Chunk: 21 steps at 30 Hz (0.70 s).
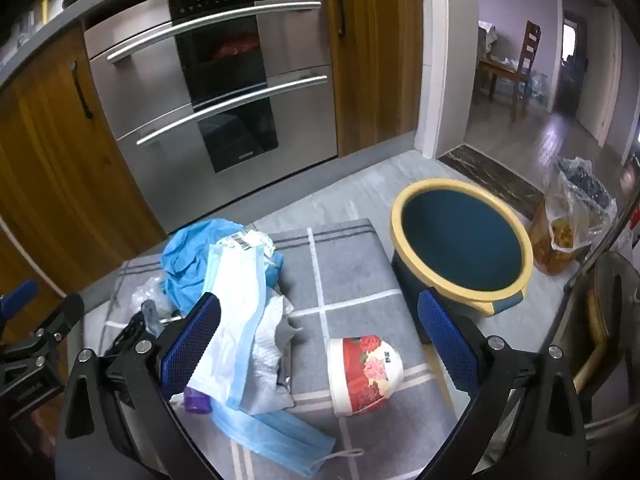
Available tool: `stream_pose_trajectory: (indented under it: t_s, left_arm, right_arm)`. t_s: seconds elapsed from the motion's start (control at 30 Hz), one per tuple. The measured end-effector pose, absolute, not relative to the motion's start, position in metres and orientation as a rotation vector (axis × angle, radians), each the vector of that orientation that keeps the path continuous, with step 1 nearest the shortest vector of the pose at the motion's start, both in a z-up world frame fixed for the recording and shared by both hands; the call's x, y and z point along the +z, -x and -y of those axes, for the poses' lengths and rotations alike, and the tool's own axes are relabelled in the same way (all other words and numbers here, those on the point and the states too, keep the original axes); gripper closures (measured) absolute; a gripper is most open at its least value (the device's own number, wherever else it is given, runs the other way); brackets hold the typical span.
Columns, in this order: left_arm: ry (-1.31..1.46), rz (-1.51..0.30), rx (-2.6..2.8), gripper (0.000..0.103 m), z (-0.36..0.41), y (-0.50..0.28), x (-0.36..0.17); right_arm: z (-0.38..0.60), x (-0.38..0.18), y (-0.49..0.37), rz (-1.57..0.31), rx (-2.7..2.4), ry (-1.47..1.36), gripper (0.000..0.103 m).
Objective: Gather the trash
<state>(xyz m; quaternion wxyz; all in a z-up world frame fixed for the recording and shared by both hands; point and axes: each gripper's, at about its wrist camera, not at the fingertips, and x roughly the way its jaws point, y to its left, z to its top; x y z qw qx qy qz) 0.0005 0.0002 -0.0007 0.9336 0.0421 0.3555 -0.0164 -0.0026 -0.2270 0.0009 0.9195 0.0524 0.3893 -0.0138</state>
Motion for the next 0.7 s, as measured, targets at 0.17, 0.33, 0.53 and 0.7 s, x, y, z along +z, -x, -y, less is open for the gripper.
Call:
stream_pose_trajectory:
  t_s: [0.17,0.33,0.53,0.7]
  left_arm:
    - [-0.096,-0.733,-0.031,0.005,0.0,-0.004,-0.004]
    - [-0.099,-0.725,-0.028,0.005,0.001,-0.003,-0.004]
    - [-0.103,-0.726,-0.028,0.005,0.001,-0.002,-0.003]
    - [-0.101,-0.726,-0.029,0.005,0.001,-0.002,-0.002]
  right_arm:
    - [0.227,0.001,0.002,-0.799,-0.029,-0.087,0.005]
    - [0.219,0.004,0.005,-0.775,-0.03,-0.071,0.005]
    - [0.219,0.005,0.005,-0.772,-0.031,-0.066,0.005]
    - [0.219,0.006,0.005,-0.769,-0.033,-0.062,0.005]
